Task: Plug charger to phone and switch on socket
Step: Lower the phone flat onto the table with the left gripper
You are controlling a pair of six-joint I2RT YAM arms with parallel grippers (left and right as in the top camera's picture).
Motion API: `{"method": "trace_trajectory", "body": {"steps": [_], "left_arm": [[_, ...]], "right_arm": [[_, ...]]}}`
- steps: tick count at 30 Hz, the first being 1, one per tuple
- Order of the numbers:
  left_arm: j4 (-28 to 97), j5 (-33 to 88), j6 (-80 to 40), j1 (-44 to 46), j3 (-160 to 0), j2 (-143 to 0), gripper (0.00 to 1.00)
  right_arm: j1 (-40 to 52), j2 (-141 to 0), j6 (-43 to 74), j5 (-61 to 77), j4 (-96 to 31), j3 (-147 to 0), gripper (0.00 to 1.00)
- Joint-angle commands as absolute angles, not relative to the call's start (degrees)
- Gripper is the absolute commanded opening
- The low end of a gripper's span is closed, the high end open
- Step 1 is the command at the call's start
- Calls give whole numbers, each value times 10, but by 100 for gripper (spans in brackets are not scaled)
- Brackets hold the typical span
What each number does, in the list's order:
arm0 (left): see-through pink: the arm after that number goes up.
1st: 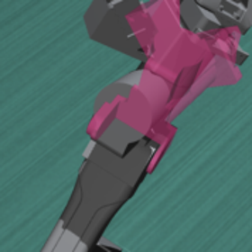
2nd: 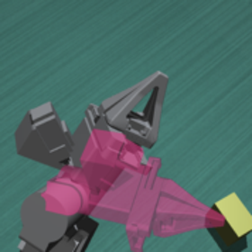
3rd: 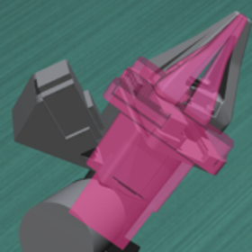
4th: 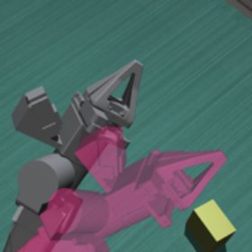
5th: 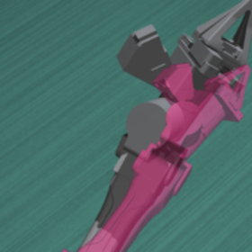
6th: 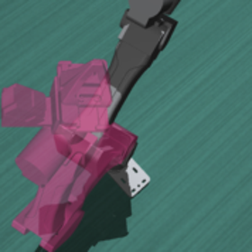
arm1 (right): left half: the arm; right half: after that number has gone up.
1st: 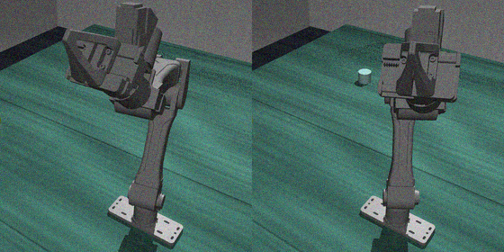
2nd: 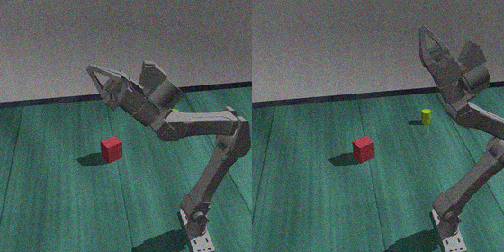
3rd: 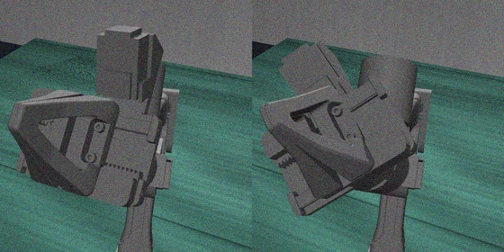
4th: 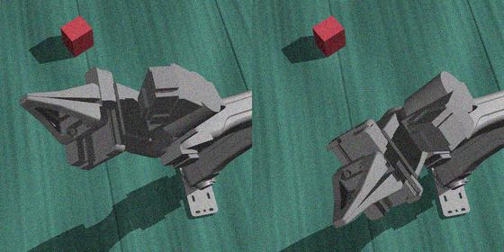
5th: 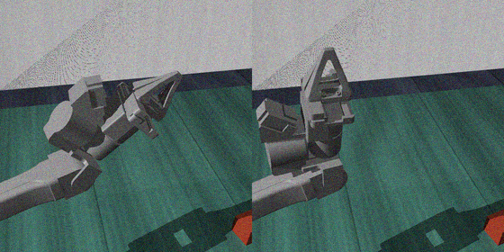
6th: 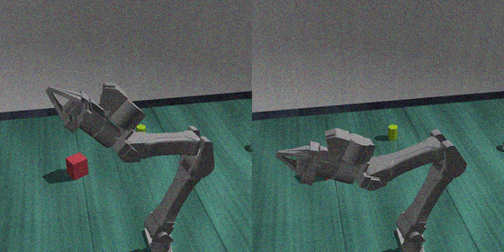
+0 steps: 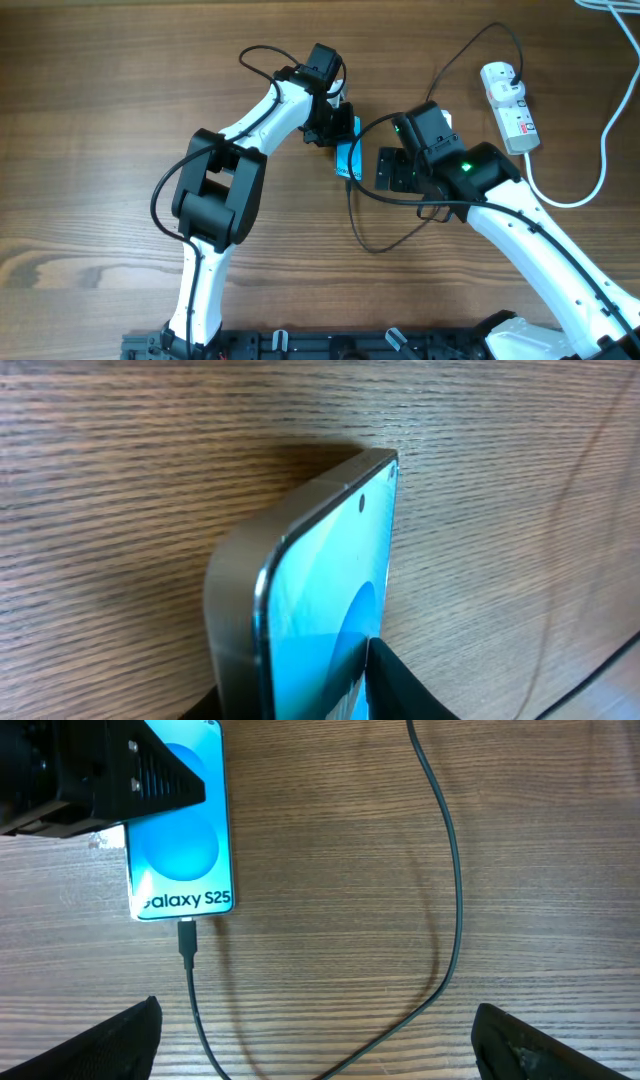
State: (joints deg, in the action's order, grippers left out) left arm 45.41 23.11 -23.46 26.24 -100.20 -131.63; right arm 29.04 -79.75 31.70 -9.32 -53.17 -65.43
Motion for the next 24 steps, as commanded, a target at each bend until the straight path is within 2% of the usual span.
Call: {"method": "trace_trajectory", "body": {"steps": [1, 5, 7, 24], "left_arm": [[459, 194, -236, 264, -992, -1320, 32], [459, 193, -236, 264, -992, -1320, 33], [460, 184, -236, 264, -992, -1320, 43], [466, 179, -228, 257, -992, -1308, 44]], "right_arm": [[288, -803, 321, -103, -535, -663, 100], [288, -803, 321, -103, -535, -663, 100], [288, -803, 321, -103, -535, -663, 100], [288, -803, 321, -102, -535, -663, 100]]}}
